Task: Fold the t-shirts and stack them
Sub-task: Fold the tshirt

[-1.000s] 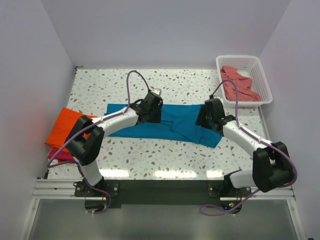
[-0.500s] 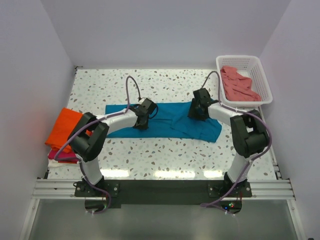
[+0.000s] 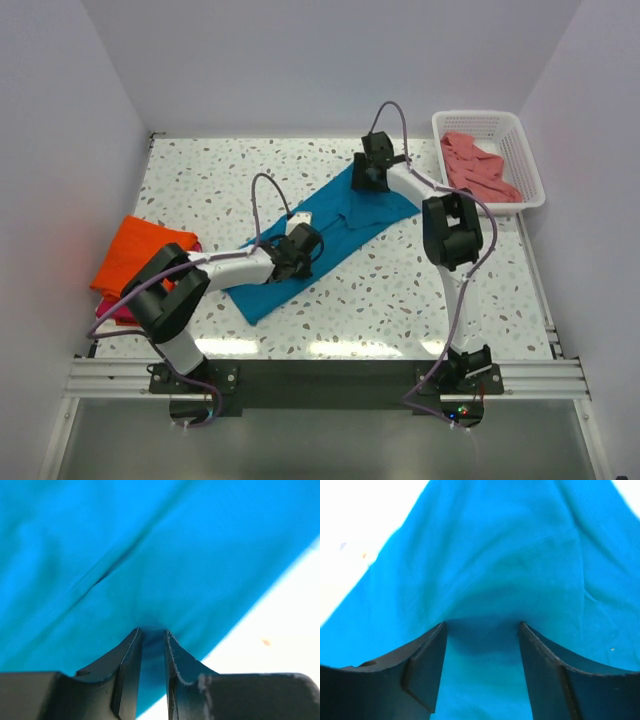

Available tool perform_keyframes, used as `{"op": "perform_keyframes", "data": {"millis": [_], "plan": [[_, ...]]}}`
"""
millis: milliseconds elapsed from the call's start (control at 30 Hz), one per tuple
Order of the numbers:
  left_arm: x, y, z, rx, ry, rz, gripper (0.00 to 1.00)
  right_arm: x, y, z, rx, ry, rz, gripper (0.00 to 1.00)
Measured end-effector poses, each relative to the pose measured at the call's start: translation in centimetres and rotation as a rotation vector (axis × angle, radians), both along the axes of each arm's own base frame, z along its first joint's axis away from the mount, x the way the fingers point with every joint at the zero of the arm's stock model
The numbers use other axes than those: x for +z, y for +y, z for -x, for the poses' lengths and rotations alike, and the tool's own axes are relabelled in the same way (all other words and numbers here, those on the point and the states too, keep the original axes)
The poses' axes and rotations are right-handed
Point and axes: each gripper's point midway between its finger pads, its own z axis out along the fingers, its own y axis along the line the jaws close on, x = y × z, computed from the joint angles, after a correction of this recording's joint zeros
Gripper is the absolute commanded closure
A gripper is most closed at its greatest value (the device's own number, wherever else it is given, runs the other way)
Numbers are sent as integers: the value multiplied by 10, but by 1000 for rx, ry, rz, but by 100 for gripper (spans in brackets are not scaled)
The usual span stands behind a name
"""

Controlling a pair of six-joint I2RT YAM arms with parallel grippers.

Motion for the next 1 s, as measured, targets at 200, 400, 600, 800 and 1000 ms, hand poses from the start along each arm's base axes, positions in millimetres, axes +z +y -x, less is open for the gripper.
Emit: {"op": "perform_keyframes", "data": {"millis": [200,400,600,800,1000], "plan": [[6,-71,35,-110,52,223,60,5,17,-55,83,-53,47,14],[31,-85,22,-135,45,221,53,14,9,-46,88,-15,81,4],[59,-55,-8,-102,-35,136,55,48,-14,1,27,13,92,5],[48,-18,-9,-98,-16,-22,59,80,-26,37,-37,-36,46,15],[22,-4,-1,-130,48,-131,63,50,-28,47,-67,17,37,33]]}}
